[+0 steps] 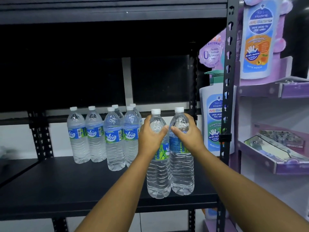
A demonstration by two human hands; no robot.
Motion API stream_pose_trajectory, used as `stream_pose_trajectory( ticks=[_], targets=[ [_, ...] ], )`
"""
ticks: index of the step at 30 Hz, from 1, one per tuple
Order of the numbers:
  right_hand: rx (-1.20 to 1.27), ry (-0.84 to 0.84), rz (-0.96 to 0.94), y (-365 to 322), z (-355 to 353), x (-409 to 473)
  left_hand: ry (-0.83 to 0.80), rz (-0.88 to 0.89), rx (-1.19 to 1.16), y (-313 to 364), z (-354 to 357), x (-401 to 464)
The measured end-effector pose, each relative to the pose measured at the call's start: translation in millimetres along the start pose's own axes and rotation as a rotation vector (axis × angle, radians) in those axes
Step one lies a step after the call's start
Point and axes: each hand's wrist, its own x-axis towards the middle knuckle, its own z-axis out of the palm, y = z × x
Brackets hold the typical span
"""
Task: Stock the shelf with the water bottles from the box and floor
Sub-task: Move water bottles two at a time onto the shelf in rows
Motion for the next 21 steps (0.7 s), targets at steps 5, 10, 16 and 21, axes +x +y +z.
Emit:
stream_pose_trajectory(
  ticks=[5, 10, 16, 21],
  targets=[
    [-0.019, -0.046, 0.055, -3, -6, -4, -0.082, 0.056, -0.047, -12, -5, -16],
    [0.019, -0.12, 0.028, 5, -9, -20, -0.157, 0.019, -0.05, -24, -9, -35],
    [0.034, -0.195, 0.112, 23, -7, -63, -0.215, -0.09, -0.009, -33, -7, -58],
    [0.032, -0.209, 0.173, 46, -6, -94, -0.223, -0.181, -0.014, -57, -6, -86]
  ],
)
